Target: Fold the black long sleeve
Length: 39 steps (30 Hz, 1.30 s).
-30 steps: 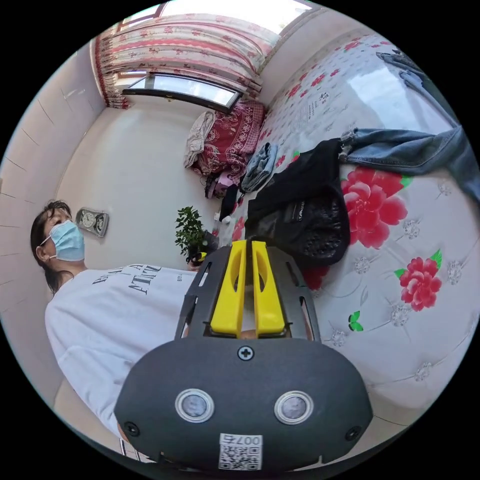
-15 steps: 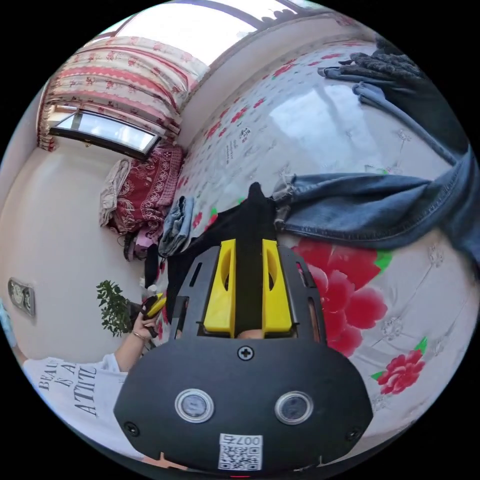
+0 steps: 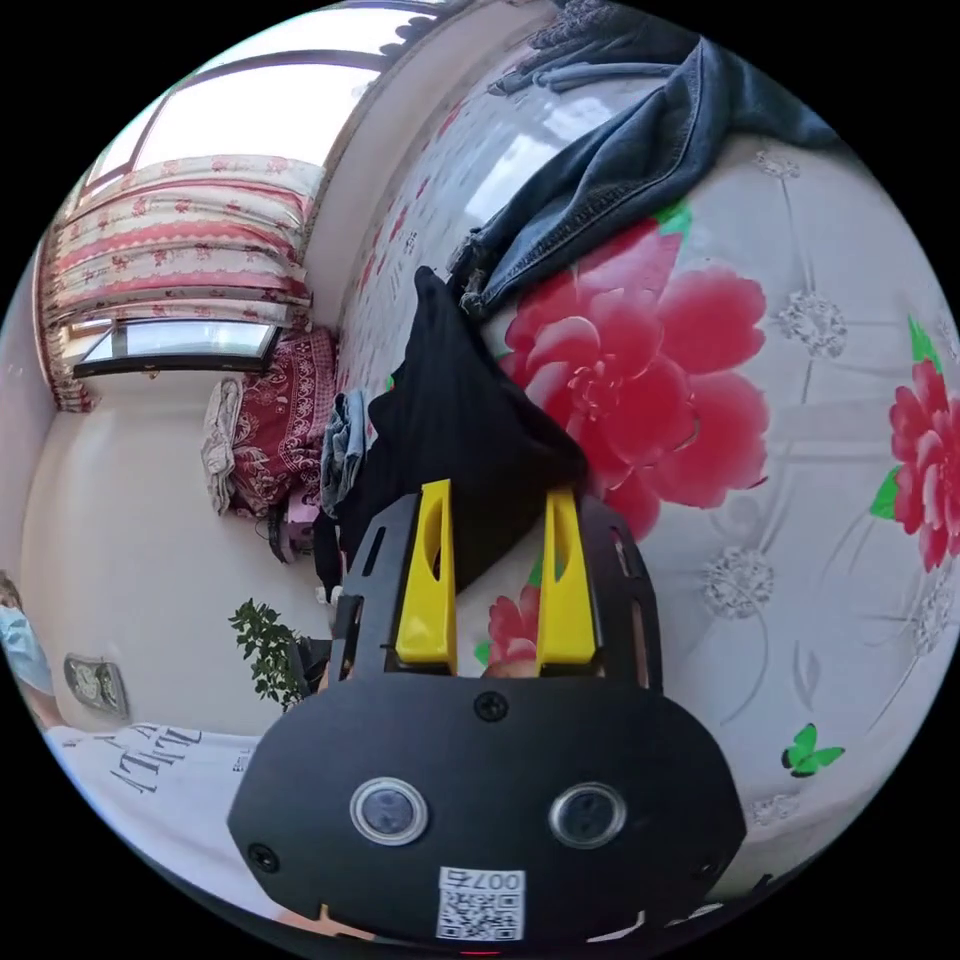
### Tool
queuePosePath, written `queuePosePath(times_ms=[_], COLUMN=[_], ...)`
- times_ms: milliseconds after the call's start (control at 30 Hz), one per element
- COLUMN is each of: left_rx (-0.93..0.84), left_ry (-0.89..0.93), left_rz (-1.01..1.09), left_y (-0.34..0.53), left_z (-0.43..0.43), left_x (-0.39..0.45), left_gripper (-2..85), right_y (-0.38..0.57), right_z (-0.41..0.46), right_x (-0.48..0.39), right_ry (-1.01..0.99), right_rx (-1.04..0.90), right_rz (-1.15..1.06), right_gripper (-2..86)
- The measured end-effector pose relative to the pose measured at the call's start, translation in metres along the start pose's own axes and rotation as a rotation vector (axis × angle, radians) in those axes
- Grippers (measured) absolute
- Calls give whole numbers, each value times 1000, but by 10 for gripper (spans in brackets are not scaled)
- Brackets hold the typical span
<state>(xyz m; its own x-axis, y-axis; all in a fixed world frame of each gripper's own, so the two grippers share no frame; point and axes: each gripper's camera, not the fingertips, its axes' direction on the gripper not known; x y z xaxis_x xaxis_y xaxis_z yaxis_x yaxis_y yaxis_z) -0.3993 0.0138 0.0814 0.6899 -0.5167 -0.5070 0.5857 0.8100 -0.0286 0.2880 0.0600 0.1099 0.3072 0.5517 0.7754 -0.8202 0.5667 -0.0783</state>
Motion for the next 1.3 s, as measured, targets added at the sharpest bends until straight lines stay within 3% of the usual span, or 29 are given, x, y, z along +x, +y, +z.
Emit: queuePosePath(times_ms=[67,133,233,367,467,567,667,900,1067,1200,1300], left_rx=[-13,-27,1,34,79,107,106,-9,-65,-43,-107], left_ry=[7,19,43,119,167,199,262,429,545,514,396], left_rz=[-5,-25,-28,-71,-83,-79,-84,-28,-85,-147,-198], left_y=[0,2,14,32,45,54,61,88,100,78,61], left_z=[0,-5,-16,-27,-37,-44,-46,-41,-17,3,11], left_x=[-1,-4,-11,-31,-46,-60,-76,-92,-84,-62,-60], left_gripper=[86,88,89,93,96,102,107,137,192,233,181], right_y=[-20,-36,-38,39,114,163,165,29,-46,-75,-77], right_z=[3,0,8,61,118,175,203,123,111,155,192], right_x=[-2,-34,-146,-297,-338,-317,-277,-184,-125,-115,-117], right_ry=[-64,-105,-2,86,52,37,8,-18,-66,-57,-59], right_rx=[-29,-25,-106,-320,-521,-628,-774,-471,-373,-375,-425], right_rz=[72,-26,-440,-1069,-1275,-1244,-1072,-655,-382,-306,-294], right_gripper=[57,49,39,35,43,55,63,80,95,107,105])
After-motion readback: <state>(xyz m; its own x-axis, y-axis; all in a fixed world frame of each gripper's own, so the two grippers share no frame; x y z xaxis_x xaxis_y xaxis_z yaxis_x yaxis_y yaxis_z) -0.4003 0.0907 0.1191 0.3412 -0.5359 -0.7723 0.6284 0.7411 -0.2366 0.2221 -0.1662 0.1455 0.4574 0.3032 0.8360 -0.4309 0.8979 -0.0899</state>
